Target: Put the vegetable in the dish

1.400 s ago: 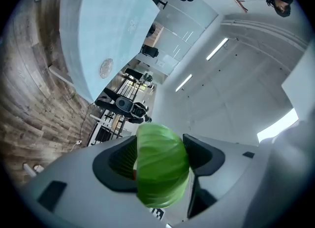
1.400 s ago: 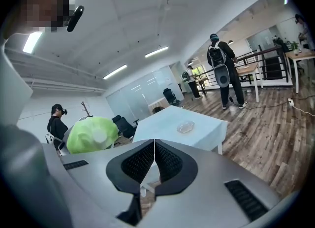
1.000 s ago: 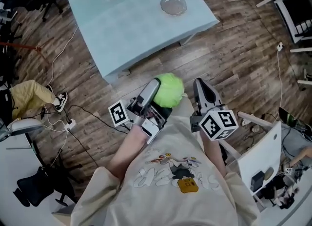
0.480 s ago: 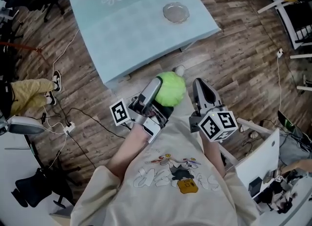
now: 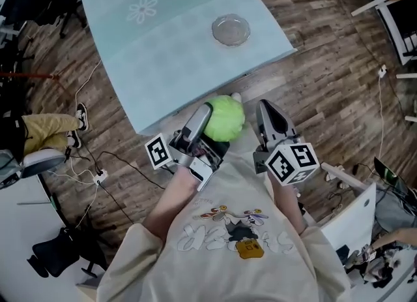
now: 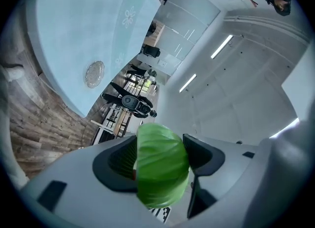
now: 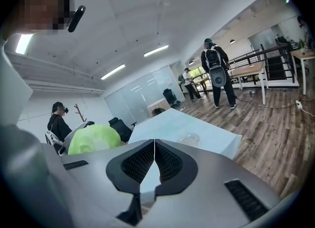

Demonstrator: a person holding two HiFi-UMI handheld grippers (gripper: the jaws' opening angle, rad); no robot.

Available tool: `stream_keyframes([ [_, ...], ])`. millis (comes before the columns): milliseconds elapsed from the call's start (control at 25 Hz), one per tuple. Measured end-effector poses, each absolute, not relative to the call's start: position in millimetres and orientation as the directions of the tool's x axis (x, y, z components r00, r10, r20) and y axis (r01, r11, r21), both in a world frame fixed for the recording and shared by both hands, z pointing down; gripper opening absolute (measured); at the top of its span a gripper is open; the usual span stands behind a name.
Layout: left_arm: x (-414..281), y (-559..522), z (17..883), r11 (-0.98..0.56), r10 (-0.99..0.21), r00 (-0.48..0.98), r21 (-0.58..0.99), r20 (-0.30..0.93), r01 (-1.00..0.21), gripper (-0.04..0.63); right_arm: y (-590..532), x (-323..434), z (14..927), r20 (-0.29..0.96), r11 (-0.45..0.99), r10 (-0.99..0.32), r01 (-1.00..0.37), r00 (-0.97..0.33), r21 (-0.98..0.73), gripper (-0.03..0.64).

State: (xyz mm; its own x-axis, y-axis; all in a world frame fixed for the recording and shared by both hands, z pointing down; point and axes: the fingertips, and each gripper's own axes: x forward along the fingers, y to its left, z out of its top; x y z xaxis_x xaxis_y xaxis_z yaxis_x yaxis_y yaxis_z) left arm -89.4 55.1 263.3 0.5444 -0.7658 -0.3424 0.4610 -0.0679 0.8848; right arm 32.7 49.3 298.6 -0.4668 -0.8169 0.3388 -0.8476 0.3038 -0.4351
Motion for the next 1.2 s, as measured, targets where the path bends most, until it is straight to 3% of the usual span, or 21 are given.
stream_keyframes([
  [600, -42, -84, 279, -0.074, -0.823, 0.503, 0.928, -0.263, 0.365, 0.302, -105, 79, 304, 0.332, 0.379, -0.762, -0.799, -0.556, -0.468, 0.025],
  [1200, -25, -174, 325, -0.063, -0.866, 0.466, 0.963, -0.184, 0.262, 0.299, -178, 92, 334, 0.357, 0.462, -0.667, -0.739, -0.654, -0.49, 0.025],
])
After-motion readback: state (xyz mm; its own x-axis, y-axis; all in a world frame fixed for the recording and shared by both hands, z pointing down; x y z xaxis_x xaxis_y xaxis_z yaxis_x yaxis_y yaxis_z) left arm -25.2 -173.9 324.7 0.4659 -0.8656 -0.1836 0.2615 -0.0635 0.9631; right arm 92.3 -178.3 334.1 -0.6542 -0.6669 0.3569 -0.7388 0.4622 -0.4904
